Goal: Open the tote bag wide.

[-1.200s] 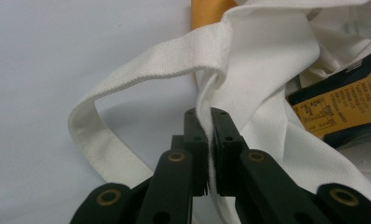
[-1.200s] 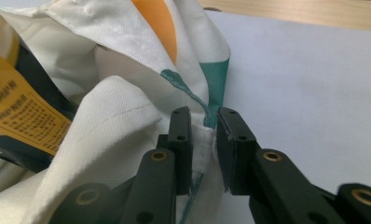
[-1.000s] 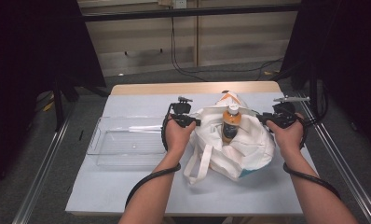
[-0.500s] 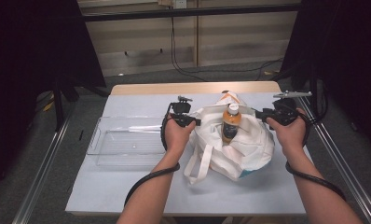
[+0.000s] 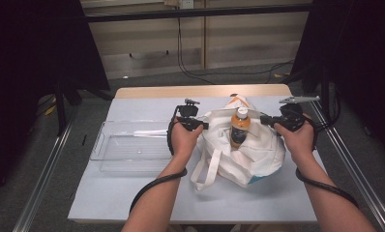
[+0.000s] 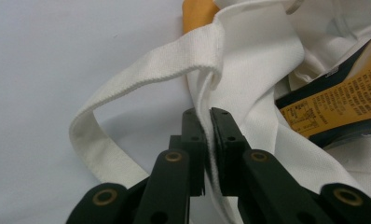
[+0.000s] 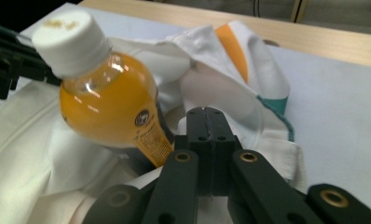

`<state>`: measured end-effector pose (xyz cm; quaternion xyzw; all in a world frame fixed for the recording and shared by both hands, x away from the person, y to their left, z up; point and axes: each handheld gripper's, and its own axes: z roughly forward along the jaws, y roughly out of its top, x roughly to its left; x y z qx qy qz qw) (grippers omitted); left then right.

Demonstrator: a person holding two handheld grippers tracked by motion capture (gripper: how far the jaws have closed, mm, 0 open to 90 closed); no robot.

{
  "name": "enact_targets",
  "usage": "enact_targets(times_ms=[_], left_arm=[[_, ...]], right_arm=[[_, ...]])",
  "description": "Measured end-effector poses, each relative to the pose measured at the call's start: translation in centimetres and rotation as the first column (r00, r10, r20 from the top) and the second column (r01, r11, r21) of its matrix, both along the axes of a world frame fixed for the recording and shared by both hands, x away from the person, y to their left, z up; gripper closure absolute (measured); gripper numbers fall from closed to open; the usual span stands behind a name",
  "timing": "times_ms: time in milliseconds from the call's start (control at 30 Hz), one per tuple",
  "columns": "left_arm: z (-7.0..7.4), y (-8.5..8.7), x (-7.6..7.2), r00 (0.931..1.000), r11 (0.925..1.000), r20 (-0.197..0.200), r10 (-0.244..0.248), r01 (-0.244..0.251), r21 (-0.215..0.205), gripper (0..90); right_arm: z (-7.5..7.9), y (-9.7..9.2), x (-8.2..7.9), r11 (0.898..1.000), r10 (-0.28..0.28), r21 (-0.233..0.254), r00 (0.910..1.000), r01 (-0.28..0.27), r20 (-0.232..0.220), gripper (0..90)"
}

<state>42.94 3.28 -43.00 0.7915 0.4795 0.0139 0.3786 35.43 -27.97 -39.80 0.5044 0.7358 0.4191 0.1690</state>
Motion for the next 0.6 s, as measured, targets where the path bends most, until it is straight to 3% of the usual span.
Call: enact_targets(times_ms=[167, 300, 533, 600], left_arm=[[-0.3, 0.0, 0.1, 1.0000, 0.9999, -0.002, -0.004, 0.004, 0.013, 85.7], [-0.6, 0.0, 0.1, 0.9999, 1.0000, -0.010, 0.004, -0.004, 0.008, 86.0], [-0.8, 0.1, 0.3, 0.9999, 0.9999, -0.014, 0.000, 0.001, 0.016, 86.5], [-0.9, 0.1, 0.3, 0.9999, 0.9999, -0.014, -0.002, 0.002, 0.016, 86.6]], right_arm=[[-1.1, 0.2, 0.0, 0.999, 0.012, -0.033, 0.9998, -0.012, -0.017, 90.0], [-1.5, 0.0, -0.2, 0.999, 0.002, -0.038, 1.0000, -0.002, -0.009, 90.0], [-3.0, -0.5, -0.4, 0.995, -0.029, -0.099, 0.9993, 0.026, -0.022, 90.0], [-3.6, -0.7, -0.4, 0.996, -0.039, -0.079, 0.9990, 0.037, -0.023, 90.0]])
